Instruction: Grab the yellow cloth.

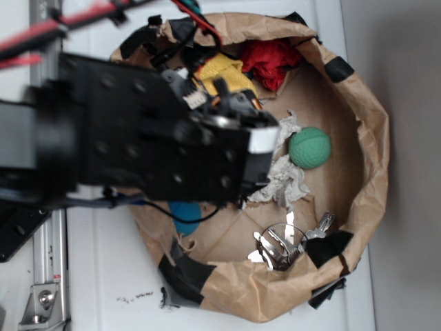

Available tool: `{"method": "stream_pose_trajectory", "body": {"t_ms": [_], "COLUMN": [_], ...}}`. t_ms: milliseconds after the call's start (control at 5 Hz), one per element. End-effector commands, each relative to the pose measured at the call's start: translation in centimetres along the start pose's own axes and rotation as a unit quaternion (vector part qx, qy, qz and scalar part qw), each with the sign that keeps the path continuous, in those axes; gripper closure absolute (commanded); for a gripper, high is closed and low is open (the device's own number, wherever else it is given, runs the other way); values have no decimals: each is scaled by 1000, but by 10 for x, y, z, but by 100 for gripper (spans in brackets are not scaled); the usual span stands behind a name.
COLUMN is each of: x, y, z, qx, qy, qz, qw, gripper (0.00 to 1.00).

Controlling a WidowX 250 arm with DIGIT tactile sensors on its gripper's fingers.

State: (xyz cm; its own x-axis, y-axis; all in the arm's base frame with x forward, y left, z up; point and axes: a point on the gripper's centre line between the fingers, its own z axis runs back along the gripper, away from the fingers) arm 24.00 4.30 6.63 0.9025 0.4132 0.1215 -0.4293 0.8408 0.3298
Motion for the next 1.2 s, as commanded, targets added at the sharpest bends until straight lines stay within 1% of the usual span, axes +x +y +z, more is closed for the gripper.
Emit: {"method": "stream_pose_trajectory", "body": {"t_ms": [0, 200, 400, 600, 800, 1000], "x": [28, 17, 3, -5, -7, -6], "y": [28, 34, 48, 58, 59, 53], "z": [-50, -58, -47, -38, -34, -34], "qx": [62, 45, -1, -24, -17, -7], "qy": [44, 63, 15, -5, -3, 1], "qz": [-31, -13, -11, -5, -6, -25], "qw": [997, 997, 1000, 1000, 1000, 1000], "gripper": [0, 0, 100, 100, 100, 100]}}
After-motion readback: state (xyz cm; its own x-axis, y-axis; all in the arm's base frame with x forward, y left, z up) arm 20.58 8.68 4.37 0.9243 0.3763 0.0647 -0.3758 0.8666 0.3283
